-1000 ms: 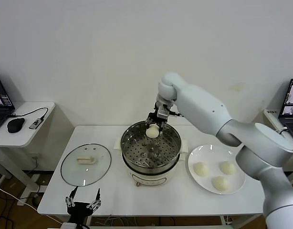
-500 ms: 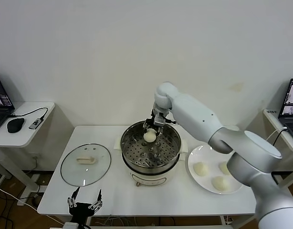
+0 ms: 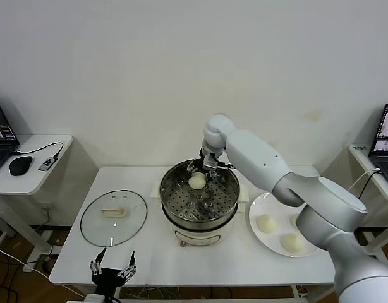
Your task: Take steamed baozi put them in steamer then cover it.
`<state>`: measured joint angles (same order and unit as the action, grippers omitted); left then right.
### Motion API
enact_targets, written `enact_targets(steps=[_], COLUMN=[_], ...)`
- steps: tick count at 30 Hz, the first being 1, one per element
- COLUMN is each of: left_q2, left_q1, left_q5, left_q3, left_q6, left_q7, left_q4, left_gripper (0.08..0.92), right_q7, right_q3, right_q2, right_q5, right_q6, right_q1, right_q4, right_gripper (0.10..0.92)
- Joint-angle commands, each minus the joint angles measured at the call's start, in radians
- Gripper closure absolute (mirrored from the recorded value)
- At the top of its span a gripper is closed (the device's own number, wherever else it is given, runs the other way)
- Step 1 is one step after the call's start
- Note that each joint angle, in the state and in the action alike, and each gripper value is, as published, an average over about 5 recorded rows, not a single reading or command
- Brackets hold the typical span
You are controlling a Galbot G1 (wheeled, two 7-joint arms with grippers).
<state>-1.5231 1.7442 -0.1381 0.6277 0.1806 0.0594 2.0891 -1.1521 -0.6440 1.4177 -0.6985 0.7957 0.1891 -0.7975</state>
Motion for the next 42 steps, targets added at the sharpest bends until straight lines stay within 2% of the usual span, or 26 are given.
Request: enact_targets(steps=[1,5,10,13,19,23,29,36,42], left_q2=[0.001,0.002,0.003,0.007,0.012,0.015,0.021,0.023,0.024], left_q1=[-0.001,-0.002,-0.003,0.001,0.01,0.012,0.013,0.018,0.026], left_q5=[0.0,-0.001,0.0,0.001,0.012,0.022,0.023,0.025,0.025], left_q3=[-0.001,-0.001,0.0,0.001,-0.001,-0.006,-0.009,-0.011,-0.009], left_q6=[0.001,0.002,0.009,0.016,0.028,0.034,0.04,0.047,0.049], left_q7=[0.003,0.007,0.013,0.018,0.016,0.016,0.016,0.018,0.018], left_q4=[-0.002,-0.001,0.008,0.018,0.038,0.052,0.054,0.067,0.059], left_gripper=[0.177,0.177,0.177,0.177,0.177,0.177,0.177,0.177,0.177], right_q7=[-0.118,-0.228,-0.264,-0.267,-0.234,-0.225,-0.22,-0.206,-0.192], right_q3=[0.018,0.014,-0.033,-0.056,-0.135,-0.139,-0.125,-0.106,-0.076], right_q2=[-0.021,-0.073,-0.155,-0.235,-0.46,-0.584,-0.723,-0.781,-0.766], right_q5=[0.124,0.32,0.544,0.638,0.809,0.821,0.778,0.701,0.597], right_q6=[-0.108,-0.201,-0.371,-0.529,-0.893,-1.085,-1.22,-1.235,-1.192], right_q1=[0.022,0.077,0.151,0.18,0.215,0.202,0.149,0.071,-0.025], right_q4=[-0.041,-0.109,-0.156,-0.19,-0.367,-0.475,-0.585,-0.615,-0.603], right_gripper=[0.208,0.203,0.202,0.203,0.203,0.203,0.203,0.203,0.203])
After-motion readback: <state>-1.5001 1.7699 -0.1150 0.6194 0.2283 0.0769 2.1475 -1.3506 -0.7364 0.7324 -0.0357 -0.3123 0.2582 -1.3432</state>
